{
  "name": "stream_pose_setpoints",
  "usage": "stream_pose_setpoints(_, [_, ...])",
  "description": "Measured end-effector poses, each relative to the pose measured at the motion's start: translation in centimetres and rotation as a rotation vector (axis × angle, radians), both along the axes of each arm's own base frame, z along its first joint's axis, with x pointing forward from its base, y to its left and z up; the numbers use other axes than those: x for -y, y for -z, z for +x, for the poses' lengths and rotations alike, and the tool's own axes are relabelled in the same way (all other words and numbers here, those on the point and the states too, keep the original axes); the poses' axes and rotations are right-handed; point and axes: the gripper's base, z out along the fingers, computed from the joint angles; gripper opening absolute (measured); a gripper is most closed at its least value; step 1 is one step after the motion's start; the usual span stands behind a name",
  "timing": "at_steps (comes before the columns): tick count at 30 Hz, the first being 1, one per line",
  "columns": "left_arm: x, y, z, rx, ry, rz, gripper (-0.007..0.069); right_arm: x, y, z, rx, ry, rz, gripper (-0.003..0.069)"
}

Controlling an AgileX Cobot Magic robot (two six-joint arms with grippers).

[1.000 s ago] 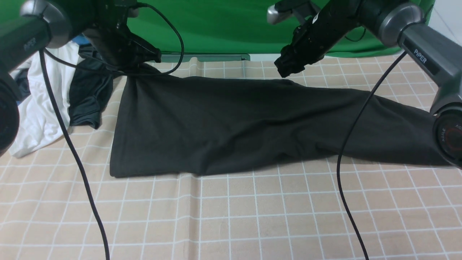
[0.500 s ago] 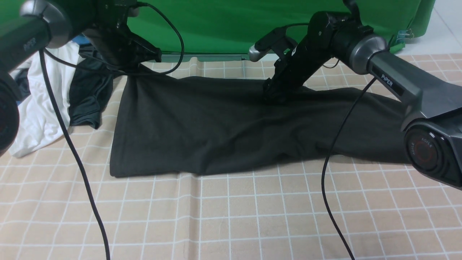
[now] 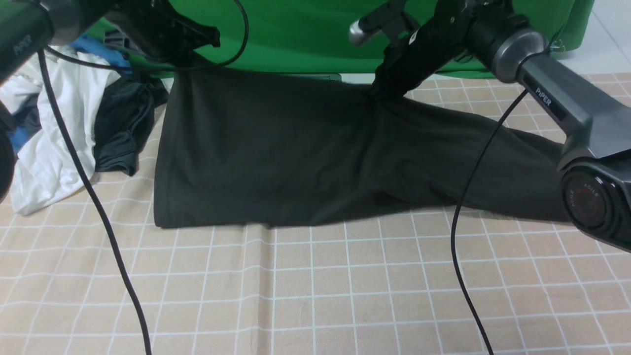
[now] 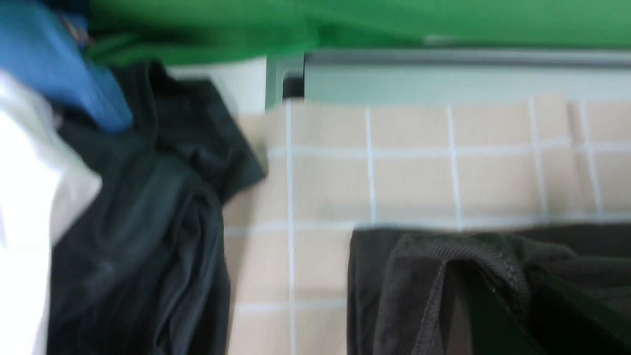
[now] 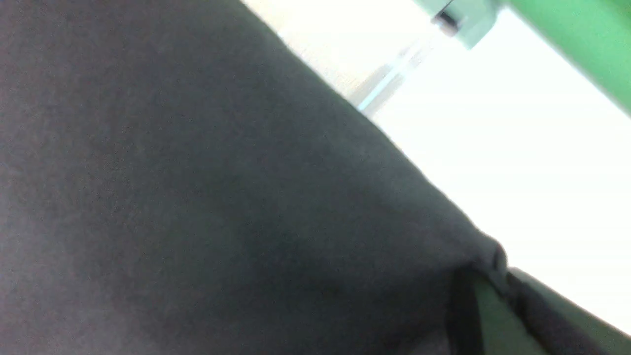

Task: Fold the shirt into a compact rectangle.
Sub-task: 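Fold the black garment in half by bringing its near edge over to the far edge, then pull the folded dark garment lengthwise by its ends to straighten it flat on the table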

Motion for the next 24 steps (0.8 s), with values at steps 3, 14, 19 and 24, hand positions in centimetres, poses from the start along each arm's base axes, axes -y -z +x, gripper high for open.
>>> stream_pose_setpoints(3, [0.1,0.2,0.6,0.053,0.0,-0.007,0.0035,0.1,-0.3,0.4,0.04,0.021,0.019,0.0058])
stream_pose_setpoints(14, [-0.4,4.3,2.7,0.103,0.008,0.055,0.0158,0.1,0.4,1.3,0.124,0.053,0.033,0.0281])
stream_pose_setpoints(19, [-0.5,3.7,2.0,0.046,-0.007,0.048,0.034,0.7,-0.8,0.6,0.064,0.084,-0.014,0.0453])
stream_pose_setpoints(24, [0.0,1.2,-0.9,-0.153,0.052,-0.007,0.0311,3.6,-6.4,-2.3,-0.057,0.164,-0.179,0.0225])
